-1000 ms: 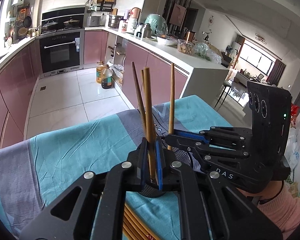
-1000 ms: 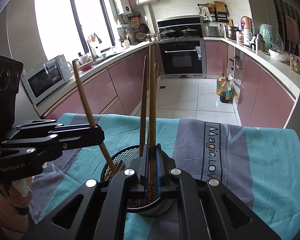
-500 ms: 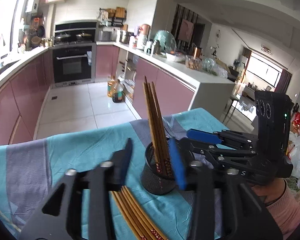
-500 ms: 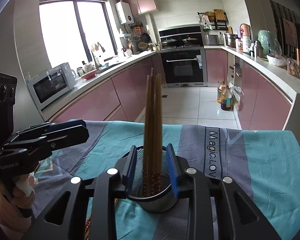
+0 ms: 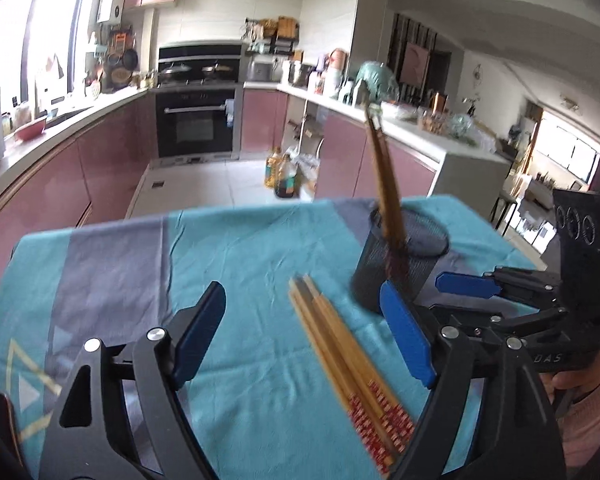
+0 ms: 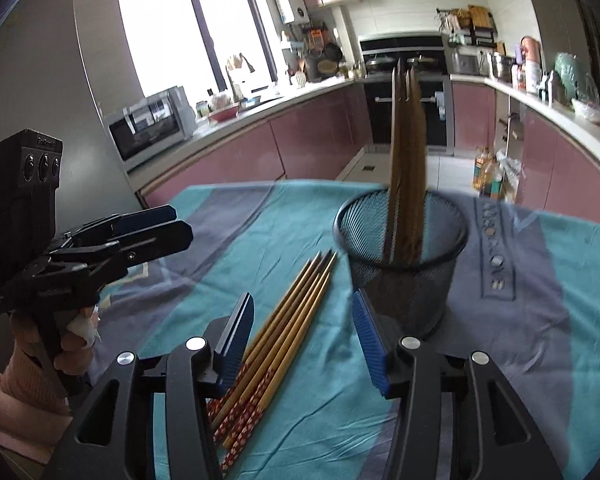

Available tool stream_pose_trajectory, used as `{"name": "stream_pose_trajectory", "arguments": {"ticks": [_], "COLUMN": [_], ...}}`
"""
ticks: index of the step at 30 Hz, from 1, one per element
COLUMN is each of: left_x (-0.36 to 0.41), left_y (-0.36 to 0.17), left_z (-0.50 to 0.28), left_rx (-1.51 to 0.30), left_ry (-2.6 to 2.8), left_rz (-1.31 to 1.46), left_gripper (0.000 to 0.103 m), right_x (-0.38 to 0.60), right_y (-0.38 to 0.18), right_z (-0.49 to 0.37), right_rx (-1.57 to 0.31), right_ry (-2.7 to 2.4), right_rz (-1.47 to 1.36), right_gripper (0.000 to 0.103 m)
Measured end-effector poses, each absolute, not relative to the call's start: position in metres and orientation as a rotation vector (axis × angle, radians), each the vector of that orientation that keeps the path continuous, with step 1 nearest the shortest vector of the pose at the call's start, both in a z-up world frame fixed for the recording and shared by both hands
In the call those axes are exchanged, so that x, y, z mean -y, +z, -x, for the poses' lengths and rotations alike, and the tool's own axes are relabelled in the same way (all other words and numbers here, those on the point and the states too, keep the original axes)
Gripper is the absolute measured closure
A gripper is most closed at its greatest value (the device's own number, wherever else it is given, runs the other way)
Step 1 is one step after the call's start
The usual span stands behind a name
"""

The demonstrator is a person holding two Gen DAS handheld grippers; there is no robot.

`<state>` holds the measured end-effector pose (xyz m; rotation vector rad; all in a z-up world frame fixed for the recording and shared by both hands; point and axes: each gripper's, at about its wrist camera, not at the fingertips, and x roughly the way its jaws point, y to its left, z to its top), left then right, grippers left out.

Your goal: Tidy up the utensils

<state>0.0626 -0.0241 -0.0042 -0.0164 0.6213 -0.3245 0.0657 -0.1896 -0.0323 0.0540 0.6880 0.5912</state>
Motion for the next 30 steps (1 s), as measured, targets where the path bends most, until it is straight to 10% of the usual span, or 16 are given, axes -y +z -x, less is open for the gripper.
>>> {"name": "stream_pose_trajectory", "arguments": {"ticks": [30], "left_x": [0.045], "left_y": [-0.100], "left_z": [-0.075], "left_rx": [-0.864], "left_ry": [-0.284], "left_rz": [-0.067], "left_gripper": [0.030], "right_x": [0.159], "right_y": [-0.086], "right_z": [-0.061], "right_rx": [-0.821], "right_ry": [0.503], "right_rz": [0.037], "right_gripper": [0.054]}}
